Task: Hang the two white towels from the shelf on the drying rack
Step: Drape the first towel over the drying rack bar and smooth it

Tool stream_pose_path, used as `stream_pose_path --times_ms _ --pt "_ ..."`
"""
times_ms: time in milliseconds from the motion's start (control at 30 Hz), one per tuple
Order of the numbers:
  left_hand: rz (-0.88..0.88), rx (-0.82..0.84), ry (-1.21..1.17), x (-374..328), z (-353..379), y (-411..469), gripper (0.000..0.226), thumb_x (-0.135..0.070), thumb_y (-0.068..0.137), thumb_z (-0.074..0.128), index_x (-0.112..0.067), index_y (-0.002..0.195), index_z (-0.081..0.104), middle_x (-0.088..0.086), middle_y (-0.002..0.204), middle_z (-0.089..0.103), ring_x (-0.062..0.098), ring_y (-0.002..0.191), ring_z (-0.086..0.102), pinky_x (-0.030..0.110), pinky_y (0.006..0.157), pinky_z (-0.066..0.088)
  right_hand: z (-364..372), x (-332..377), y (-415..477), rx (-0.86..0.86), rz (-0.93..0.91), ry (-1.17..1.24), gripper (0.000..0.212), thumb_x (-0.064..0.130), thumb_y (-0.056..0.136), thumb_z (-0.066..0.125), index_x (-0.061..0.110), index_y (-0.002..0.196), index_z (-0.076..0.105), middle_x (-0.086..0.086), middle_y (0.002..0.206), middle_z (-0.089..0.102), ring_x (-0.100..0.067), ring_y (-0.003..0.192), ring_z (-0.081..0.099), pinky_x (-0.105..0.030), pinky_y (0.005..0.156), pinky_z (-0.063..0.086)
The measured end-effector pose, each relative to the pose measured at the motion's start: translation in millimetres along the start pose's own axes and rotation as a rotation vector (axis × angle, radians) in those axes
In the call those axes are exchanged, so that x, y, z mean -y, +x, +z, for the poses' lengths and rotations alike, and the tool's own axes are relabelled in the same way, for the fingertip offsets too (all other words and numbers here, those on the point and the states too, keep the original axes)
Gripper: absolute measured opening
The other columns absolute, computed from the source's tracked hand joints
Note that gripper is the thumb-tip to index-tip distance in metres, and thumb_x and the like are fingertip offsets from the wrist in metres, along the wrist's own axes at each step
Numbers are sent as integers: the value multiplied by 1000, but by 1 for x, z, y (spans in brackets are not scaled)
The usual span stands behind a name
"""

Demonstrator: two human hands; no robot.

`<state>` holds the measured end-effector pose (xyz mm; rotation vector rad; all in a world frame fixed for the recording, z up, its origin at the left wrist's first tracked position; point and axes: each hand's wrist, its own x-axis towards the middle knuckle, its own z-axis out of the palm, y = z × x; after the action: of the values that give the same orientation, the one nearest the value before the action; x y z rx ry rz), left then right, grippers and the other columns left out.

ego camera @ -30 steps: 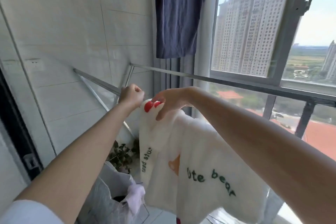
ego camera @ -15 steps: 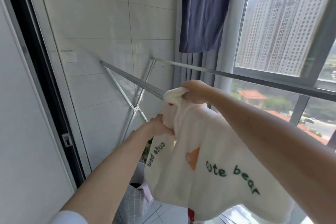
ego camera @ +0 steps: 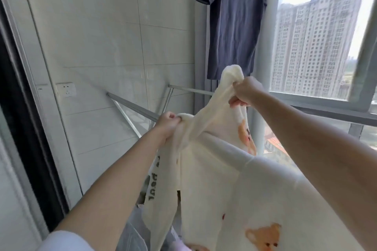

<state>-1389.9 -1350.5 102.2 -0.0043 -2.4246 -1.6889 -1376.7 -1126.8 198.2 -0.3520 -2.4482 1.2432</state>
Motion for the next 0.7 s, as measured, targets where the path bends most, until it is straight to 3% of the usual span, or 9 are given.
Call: stream_pose_path --times_ms 100,167,233,267,333,433,500,600,700 --pt "-38 -88 145 5 -3 27 10 -23 86 58 -16 92 58 14 98 58 25 91 55 31 80 45 25 12 11 53 6 91 44 19 97 39 3 137 39 -20 121 61 -29 84 68 -39 74 61" --pt "-81 -158 263 10 -3 38 23 -23 81 59 -15 103 58 11 113 54 29 107 52 35 96 45 39 12 14 154 -52 -69 63 16 96 43 16 152 13 -14 136 45 -30 98 58 -43 86 58" --pt "-37 -206 132 10 -3 43 21 -22 78 61 -18 98 55 6 112 54 25 101 54 37 92 48 52 12 11 318 -60 -225 79 17 96 47 26 154 -6 -15 140 43 -32 112 56 -42 90 56" --pt "22 -168 -5 10 -5 44 15 -23 78 63 -18 90 56 5 102 58 21 87 56 33 81 49 58 13 9 407 -66 -286 81 16 96 48 29 154 -7 -17 142 44 -31 113 59 -42 92 56" --pt "125 70 -127 11 -8 40 18 -31 78 69 -17 76 58 0 75 56 13 61 48 27 59 41 72 18 5 597 -99 -341 74 10 95 50 29 153 8 -18 138 51 -28 109 65 -39 91 56" --pt "139 476 54 16 -16 29 19 -41 68 78 -25 69 68 -5 66 53 7 56 46 16 53 37 94 30 -6 845 -162 -414 54 -1 89 53 21 138 46 -8 118 60 -21 101 62 -28 82 55" --pt "154 544 119 22 -22 25 19 -33 66 83 -28 67 65 -8 69 52 5 62 47 13 56 39 105 34 -14 937 -182 -525 51 -1 85 59 20 131 53 -3 119 55 -19 106 57 -28 89 52" --pt "190 536 210 32 -27 21 35 -22 64 87 -18 75 54 -3 74 45 10 68 42 19 65 38 111 37 -15 968 -197 -656 68 0 78 72 19 138 46 -4 132 47 -21 115 55 -30 98 50" --pt "205 499 232 37 -26 16 34 -11 67 84 -14 80 52 2 76 48 14 72 46 23 69 41 111 35 -13 989 -216 -740 80 2 73 79 15 142 41 -9 137 49 -24 115 58 -35 103 49"
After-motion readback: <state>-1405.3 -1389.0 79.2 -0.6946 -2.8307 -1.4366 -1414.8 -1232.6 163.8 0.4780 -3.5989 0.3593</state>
